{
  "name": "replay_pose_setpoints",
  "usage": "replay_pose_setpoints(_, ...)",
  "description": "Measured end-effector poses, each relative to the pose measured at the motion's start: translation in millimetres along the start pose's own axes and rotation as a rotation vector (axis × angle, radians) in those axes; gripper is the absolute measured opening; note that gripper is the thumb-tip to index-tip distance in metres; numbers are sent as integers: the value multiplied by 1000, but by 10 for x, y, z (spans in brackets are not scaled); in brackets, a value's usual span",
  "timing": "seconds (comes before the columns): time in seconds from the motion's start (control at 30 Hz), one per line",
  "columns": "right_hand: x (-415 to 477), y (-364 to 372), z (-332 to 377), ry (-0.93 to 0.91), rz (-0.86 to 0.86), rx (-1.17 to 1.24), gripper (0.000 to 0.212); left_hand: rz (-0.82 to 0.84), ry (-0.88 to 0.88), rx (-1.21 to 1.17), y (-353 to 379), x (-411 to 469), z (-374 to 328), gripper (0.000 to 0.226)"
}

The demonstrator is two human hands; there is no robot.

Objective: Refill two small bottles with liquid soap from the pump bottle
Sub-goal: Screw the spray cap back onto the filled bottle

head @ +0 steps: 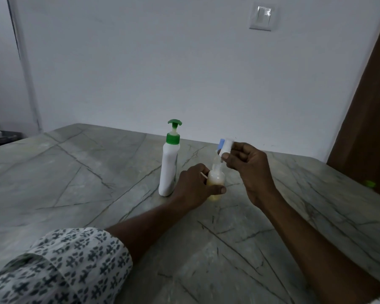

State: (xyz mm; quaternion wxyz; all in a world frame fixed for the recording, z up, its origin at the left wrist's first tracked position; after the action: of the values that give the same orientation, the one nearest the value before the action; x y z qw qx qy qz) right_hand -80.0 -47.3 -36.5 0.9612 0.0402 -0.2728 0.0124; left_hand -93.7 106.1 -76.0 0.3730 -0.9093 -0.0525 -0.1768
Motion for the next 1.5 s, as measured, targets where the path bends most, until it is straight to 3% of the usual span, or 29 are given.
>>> replay_pose_setpoints(0.37, -31, 34, -90, 41, 85, -66, 33, -5, -7, -14, -2, 8, 2, 50)
replay_pose_setpoints(0.87, -38, 3, -136, 48, 70, -123, 39, -6, -10, 9, -14, -8, -20, 52)
replay_pose_setpoints(1.07, -39, 17, -174, 49, 21, -184, 27, -4, -7, 30, -11, -18, -47, 49)
replay_pose_setpoints(1.23, -33, -13, -127, 114, 106, -168, 33, -5, -17, 19, -15, -20, -33, 52)
replay_pose_setpoints(1.4, -23, -51, -157, 63, 106, -314, 22, 4, -14, 20, -14, -15, -38, 52)
replay_pose_setpoints(1.5, -38, -28, -196, 41, 97, -377, 30, 6, -8, 32, -19, -19, -45, 51)
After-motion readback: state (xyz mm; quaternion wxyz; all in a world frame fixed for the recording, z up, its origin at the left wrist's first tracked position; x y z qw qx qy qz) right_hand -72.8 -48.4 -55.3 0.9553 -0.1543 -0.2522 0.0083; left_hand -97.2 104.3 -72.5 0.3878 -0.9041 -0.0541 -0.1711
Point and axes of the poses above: each hand's wrist, its own x-axis towards the middle knuckle, its own y-axis out of the palm, z = x × y, the point moved 3 cm from there along x, towards the middle knuckle, and after that the axes turned 6 degrees about x, right-handed, at the moved point
